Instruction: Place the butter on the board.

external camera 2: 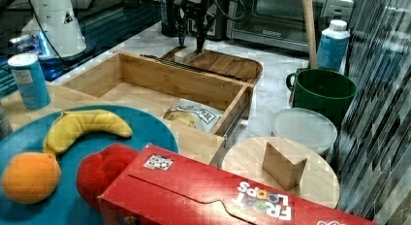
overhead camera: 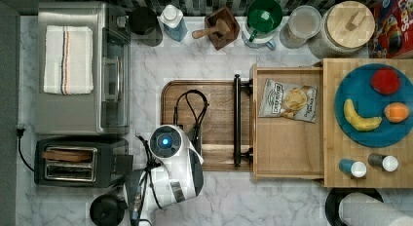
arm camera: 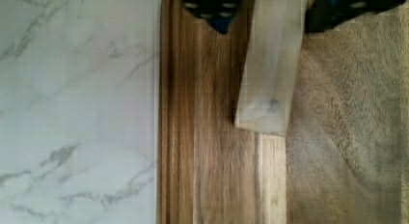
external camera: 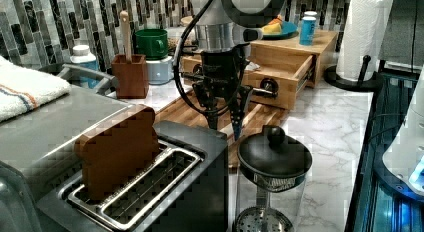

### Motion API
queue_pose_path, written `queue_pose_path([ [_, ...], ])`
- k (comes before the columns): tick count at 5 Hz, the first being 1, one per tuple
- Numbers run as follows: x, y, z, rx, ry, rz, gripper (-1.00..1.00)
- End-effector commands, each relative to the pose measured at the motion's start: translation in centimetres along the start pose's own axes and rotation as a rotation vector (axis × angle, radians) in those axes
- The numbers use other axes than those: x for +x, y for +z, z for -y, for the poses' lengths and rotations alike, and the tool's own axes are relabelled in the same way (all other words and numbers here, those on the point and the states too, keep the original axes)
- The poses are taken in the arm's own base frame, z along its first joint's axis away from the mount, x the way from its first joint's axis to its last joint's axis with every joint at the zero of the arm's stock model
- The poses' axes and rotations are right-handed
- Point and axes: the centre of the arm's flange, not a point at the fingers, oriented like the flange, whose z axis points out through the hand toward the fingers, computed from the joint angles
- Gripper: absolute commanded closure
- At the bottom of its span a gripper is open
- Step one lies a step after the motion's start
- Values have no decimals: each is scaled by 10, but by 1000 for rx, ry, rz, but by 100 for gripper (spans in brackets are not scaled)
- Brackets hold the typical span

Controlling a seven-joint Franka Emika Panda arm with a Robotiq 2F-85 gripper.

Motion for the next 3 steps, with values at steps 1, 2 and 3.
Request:
queue_pose_path([
  [1, -20, -25, 5, 52, -70, 9, -100],
  [2, -20, -25, 5, 52, -70, 9, -100],
  [3, -20, -25, 5, 52, -70, 9, -100],
])
